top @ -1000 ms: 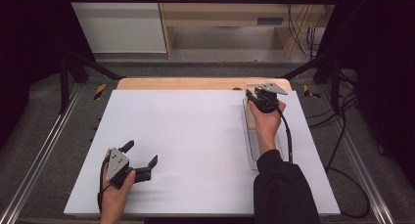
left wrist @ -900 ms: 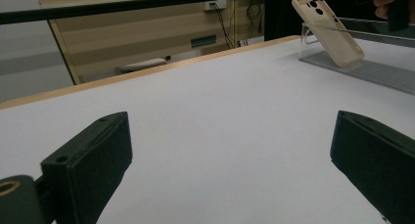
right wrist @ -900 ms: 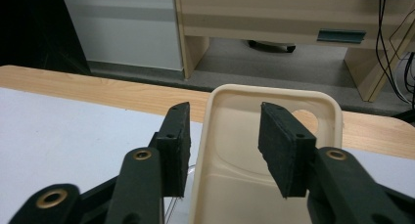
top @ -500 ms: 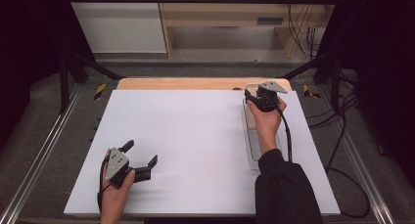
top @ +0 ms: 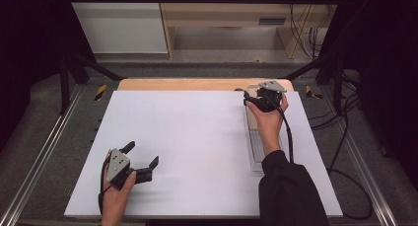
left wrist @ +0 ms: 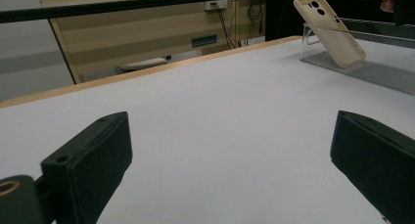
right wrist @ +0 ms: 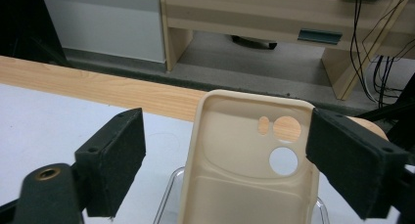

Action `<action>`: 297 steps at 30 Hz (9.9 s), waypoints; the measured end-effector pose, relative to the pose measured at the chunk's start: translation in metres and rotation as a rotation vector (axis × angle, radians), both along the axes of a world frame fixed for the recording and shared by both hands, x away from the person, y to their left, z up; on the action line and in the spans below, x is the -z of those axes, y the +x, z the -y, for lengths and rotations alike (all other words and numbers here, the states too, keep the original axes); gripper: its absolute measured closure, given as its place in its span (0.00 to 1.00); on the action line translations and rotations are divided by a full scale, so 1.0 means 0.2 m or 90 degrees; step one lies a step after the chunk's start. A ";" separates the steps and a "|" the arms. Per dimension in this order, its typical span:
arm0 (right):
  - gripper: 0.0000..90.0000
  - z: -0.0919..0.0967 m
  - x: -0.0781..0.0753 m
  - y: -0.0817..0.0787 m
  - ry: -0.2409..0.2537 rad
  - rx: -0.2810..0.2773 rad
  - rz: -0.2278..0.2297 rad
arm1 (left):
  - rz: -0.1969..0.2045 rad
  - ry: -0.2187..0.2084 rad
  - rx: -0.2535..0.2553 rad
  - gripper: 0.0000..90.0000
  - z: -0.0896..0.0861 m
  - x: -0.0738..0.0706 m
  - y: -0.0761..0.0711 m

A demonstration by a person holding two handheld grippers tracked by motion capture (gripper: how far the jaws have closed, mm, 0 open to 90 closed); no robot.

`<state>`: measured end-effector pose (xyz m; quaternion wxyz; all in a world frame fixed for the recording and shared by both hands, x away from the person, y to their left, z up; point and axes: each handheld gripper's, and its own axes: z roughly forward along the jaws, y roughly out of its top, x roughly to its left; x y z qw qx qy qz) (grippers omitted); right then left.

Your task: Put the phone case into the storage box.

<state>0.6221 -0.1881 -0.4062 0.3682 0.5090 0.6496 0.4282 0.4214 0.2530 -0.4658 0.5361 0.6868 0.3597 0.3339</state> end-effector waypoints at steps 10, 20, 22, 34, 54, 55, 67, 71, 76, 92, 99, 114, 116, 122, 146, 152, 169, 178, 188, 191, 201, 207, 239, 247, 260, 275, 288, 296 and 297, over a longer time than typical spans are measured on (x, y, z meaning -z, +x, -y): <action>0.08 0.01 -0.01 -0.01 0.007 -0.001 -0.002 | -0.001 -0.001 0.002 0.02 0.00 0.00 0.01; 0.07 0.00 -0.04 -0.03 0.022 -0.027 0.011 | -0.001 -0.003 0.001 0.02 0.00 0.00 0.01; 0.07 0.00 -0.05 -0.03 0.024 -0.031 0.015 | -0.001 -0.003 0.000 0.02 0.00 0.00 0.01; 0.09 -0.02 -0.14 -0.06 0.031 -0.050 0.036 | -0.002 -0.005 -0.003 0.02 0.00 0.00 0.01; 0.09 0.00 -0.23 -0.12 0.071 -0.087 0.049 | 0.001 0.000 0.003 0.02 0.00 0.00 0.01; 0.09 0.00 -0.23 -0.13 0.067 -0.089 0.052 | 0.002 0.002 0.004 0.02 0.00 0.00 0.01; 0.09 0.01 -0.28 -0.17 0.068 -0.096 0.063 | 0.002 0.001 0.002 0.02 -0.01 0.00 0.01; 0.09 0.01 -0.29 -0.19 0.068 -0.099 0.067 | 0.000 0.001 0.003 0.02 -0.01 0.00 0.01; 0.09 0.01 -0.30 -0.19 0.067 -0.102 0.076 | 0.001 0.002 0.003 0.02 -0.01 0.00 0.01; 0.09 0.00 -0.32 -0.22 0.061 -0.118 0.097 | 0.006 -0.012 -0.026 0.02 -0.10 -0.02 0.00; 0.08 0.01 -0.33 -0.23 0.056 -0.117 0.096 | 0.006 -0.020 -0.021 0.02 -0.12 -0.03 -0.02; 0.08 0.06 -0.35 -0.26 0.061 -0.119 0.109 | 0.008 -0.030 -0.022 0.02 -0.13 -0.04 -0.03; 0.08 0.06 -0.36 -0.27 0.059 -0.120 0.111 | 0.008 -0.032 -0.023 0.02 -0.13 -0.04 -0.03; 0.08 0.11 -0.38 -0.29 0.057 -0.120 0.118 | 0.009 -0.030 -0.022 0.02 -0.17 -0.04 -0.07; 0.04 0.29 -0.35 -0.38 0.071 -0.108 0.105 | 0.001 -0.019 -0.018 0.02 -0.17 -0.02 -0.06; 0.04 0.32 -0.35 -0.40 0.071 -0.106 0.107 | 0.000 -0.019 -0.017 0.02 -0.17 -0.02 -0.06; 0.03 0.40 -0.35 -0.43 0.081 -0.102 0.109 | -0.004 -0.018 -0.023 0.02 -0.17 -0.02 -0.06; 0.03 0.46 -0.35 -0.46 0.090 -0.093 0.110 | -0.005 -0.018 -0.024 0.02 -0.18 -0.02 -0.06; 0.03 0.51 -0.34 -0.48 0.091 -0.082 0.113 | -0.007 -0.015 -0.025 0.02 -0.18 -0.02 -0.05; 0.03 0.52 -0.33 -0.49 0.092 -0.080 0.112 | -0.008 -0.013 -0.022 0.02 -0.19 -0.02 -0.05; 0.04 0.59 -0.31 -0.53 0.098 -0.073 0.120 | -0.011 -0.006 -0.020 0.02 -0.18 -0.01 -0.05; 0.04 0.62 -0.29 -0.55 0.100 -0.067 0.122 | -0.013 0.003 -0.018 0.02 -0.18 -0.01 -0.04; 0.04 0.67 -0.22 -0.74 0.105 -0.078 0.181 | -0.020 -0.024 -0.014 0.02 -0.16 -0.01 -0.06; 0.04 0.68 -0.18 -0.80 0.100 -0.088 0.177 | -0.015 -0.033 -0.009 0.02 -0.17 -0.01 -0.07; 0.03 0.71 -0.15 -0.90 0.101 -0.102 0.204 | -0.016 -0.034 -0.004 0.02 -0.17 -0.01 -0.07; 0.02 0.69 -0.08 -1.02 0.081 -0.130 0.227 | -0.005 -0.032 0.005 0.02 -0.17 -0.02 -0.09; 0.02 0.65 0.01 -1.09 0.076 -0.151 0.220 | 0.007 -0.020 -0.003 0.03 -0.17 -0.02 -0.10; 0.02 0.62 0.08 -1.10 0.081 -0.156 0.209 | 0.011 -0.025 0.001 0.03 -0.17 -0.02 -0.10; 0.02 0.62 0.09 -1.11 0.082 -0.159 0.206 | 0.014 -0.027 0.008 0.03 -0.17 -0.02 -0.10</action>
